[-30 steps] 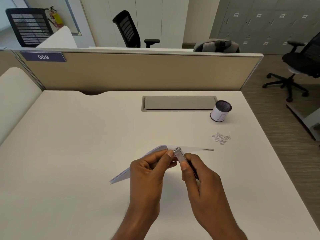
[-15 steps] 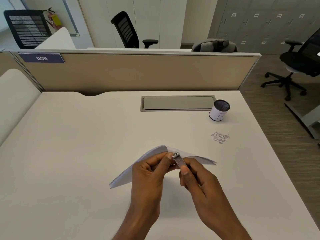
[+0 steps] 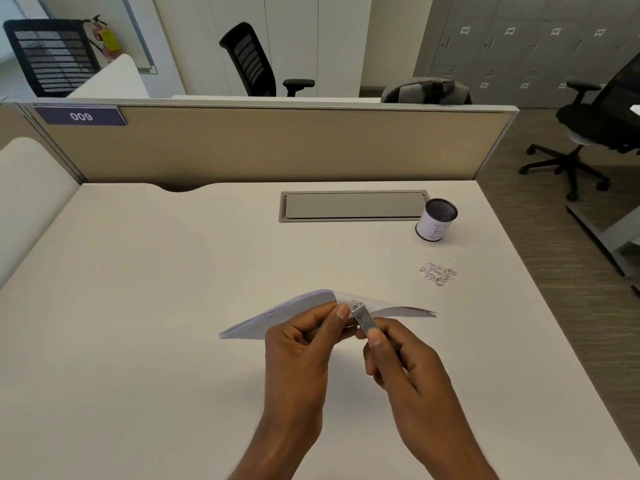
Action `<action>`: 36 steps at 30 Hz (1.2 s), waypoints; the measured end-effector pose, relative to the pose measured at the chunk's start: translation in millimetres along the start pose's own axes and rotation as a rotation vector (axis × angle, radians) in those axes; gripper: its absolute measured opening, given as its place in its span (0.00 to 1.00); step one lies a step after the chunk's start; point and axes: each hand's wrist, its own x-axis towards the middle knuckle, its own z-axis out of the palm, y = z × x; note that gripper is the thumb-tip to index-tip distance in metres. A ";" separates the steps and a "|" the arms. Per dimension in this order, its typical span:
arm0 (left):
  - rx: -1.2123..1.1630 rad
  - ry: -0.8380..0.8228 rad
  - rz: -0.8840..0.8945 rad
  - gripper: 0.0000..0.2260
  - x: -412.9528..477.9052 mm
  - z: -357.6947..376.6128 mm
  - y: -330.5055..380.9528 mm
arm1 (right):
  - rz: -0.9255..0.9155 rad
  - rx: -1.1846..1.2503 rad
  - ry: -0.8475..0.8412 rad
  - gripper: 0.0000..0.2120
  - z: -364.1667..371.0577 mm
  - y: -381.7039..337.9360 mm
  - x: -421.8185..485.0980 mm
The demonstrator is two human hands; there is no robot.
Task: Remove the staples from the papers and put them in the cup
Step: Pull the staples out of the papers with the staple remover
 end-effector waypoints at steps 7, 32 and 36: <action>0.051 -0.012 0.017 0.11 0.9 -1.3 1.3 | -0.017 -0.042 -0.034 0.16 -6.5 -2.0 2.5; -0.117 -0.077 -0.229 0.09 4.5 -5.1 5.7 | -0.044 -0.068 0.019 0.12 -7.5 -7.7 -5.9; -0.101 -0.066 -0.266 0.08 10.9 -8.4 4.4 | -0.060 -0.086 0.009 0.11 -8.2 -6.2 -5.9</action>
